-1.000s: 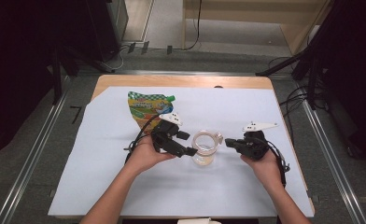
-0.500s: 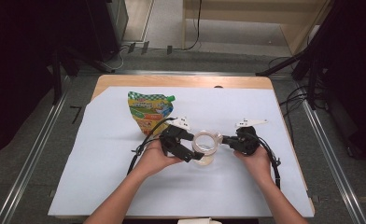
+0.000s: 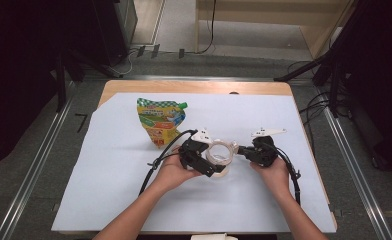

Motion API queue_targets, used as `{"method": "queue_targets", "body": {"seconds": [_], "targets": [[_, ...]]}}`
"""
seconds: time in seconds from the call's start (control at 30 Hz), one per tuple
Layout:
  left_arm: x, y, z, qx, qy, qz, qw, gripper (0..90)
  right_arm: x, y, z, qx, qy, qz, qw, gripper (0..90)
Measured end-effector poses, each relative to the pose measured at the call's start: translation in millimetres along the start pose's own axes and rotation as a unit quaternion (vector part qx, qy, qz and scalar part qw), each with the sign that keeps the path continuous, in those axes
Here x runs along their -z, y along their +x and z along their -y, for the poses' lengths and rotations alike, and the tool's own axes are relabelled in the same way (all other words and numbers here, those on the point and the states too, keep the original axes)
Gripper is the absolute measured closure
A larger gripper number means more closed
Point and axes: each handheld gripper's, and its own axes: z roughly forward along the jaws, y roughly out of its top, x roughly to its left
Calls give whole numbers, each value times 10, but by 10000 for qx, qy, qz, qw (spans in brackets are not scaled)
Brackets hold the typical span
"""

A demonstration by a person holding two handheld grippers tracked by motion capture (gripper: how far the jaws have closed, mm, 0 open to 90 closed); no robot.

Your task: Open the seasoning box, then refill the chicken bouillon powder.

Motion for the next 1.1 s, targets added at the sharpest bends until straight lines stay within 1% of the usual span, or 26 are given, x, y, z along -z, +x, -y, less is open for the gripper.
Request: {"method": "queue_targets", "body": {"seconds": [0.07,0.17,0.27,0.37,0.4,0.53,0.63,0.77,0.87,0.93,1.1], "targets": [[4,-7,-2,-6,3,-15,10000,96,1,2,-1,11,6,5,10000,900],[19,-21,-10,43,-42,-69,10000,98,1,6,-1,45,0,3,10000,900],[32,-18,-13,32,-10,-64,10000,98,1,14,0,33,-1,-7,10000,900],[44,-18,-17,26,-41,-57,10000,98,2,28,1,76,10,16,10000,900],[63,-24,-25,44,-113,-33,9999,100,3,31,0,86,18,23,10000,900],[75,-27,-36,16,-64,-45,10000,101,5,39,-2,68,8,26,10000,900],[83,-30,-41,-2,-73,-53,10000,101,5,41,-3,62,10,28,10000,900],[113,-28,-59,-16,-181,-62,9998,99,4,51,-4,85,-5,66,9999,900],[135,-33,-71,-24,-213,-68,9997,101,5,52,-4,90,-6,47,9999,900],[139,-34,-75,-48,-186,-73,9998,100,6,57,-5,101,-14,50,9999,900],[163,-40,-104,-82,-205,-59,9997,100,12,62,-7,115,-27,56,9999,900]]}}
